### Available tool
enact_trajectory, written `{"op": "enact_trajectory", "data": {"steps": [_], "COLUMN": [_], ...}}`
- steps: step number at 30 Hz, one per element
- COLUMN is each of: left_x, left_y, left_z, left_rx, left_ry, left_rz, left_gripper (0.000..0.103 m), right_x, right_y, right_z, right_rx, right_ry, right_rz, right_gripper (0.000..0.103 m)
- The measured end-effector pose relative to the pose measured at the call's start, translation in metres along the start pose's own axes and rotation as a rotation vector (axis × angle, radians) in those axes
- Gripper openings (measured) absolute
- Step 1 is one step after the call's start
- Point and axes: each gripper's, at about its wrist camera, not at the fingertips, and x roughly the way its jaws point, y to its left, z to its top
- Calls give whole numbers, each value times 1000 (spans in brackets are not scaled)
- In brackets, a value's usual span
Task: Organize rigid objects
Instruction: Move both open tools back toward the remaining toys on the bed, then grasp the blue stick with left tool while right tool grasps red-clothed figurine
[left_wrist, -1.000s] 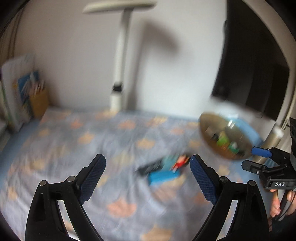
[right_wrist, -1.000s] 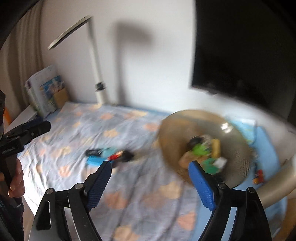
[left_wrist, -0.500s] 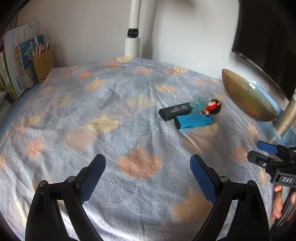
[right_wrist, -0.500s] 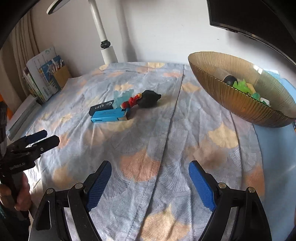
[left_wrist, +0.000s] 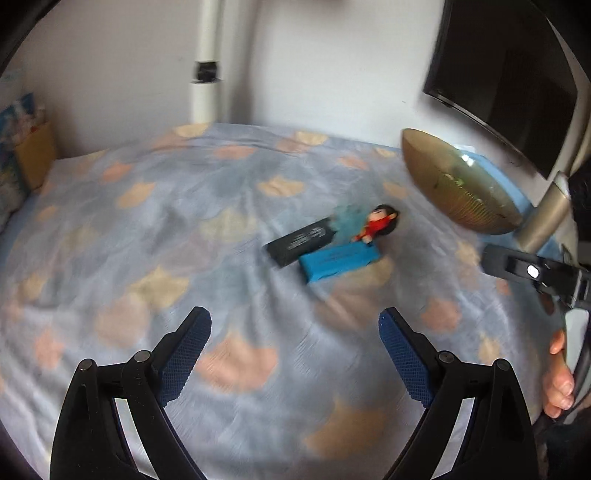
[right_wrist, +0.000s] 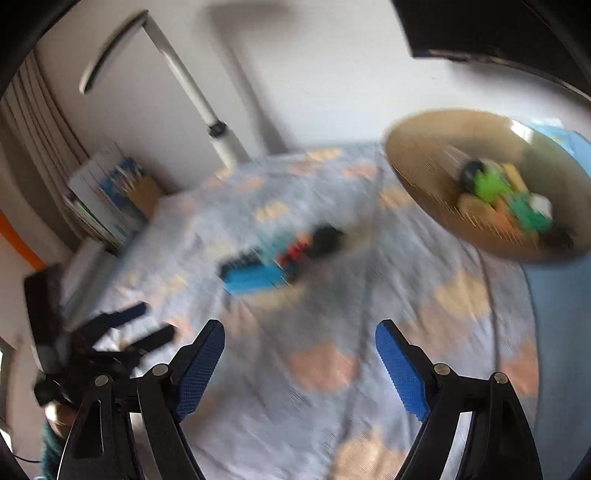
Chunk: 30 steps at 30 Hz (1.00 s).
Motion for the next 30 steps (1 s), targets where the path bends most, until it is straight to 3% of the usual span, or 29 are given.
{"op": "enact_trajectory", "data": {"steps": [3, 5, 8, 15, 20, 24, 25, 27, 30], "left_x": [26, 42, 58, 63, 64, 58, 56, 47, 44], "left_y": [-10, -13, -12, -21, -30, -51, -58, -66, -58], "left_z": [9, 12, 15, 21, 19, 9, 5, 4, 17], "left_rx": [41, 44, 26, 58, 92, 156, 191, 250, 225], "left_ry": [23, 53, 81, 82, 78, 134, 144, 116, 90], "left_rz": [-6, -39, -71, -114, -185, -407, -427, -389, -360], "left_gripper": [82, 76, 75, 75, 74, 74, 74, 74, 74], "right_x": [22, 42, 77, 118, 113, 98, 92, 78, 64], "right_y": [9, 11, 5, -5, -6, -20, -23, -29, -33], "right_z": [23, 34, 44, 52, 51, 48, 47, 45, 39], "right_rx": [12, 32, 85, 94, 47, 73, 79, 83, 87], "right_ry": [37, 65, 124, 139, 105, 75, 62, 32, 12], "right_rz": [31, 12, -31, -107, -134, -172, -197, -253, -303], "right_gripper": [64, 59, 58, 55, 54, 54, 54, 54, 54]}}
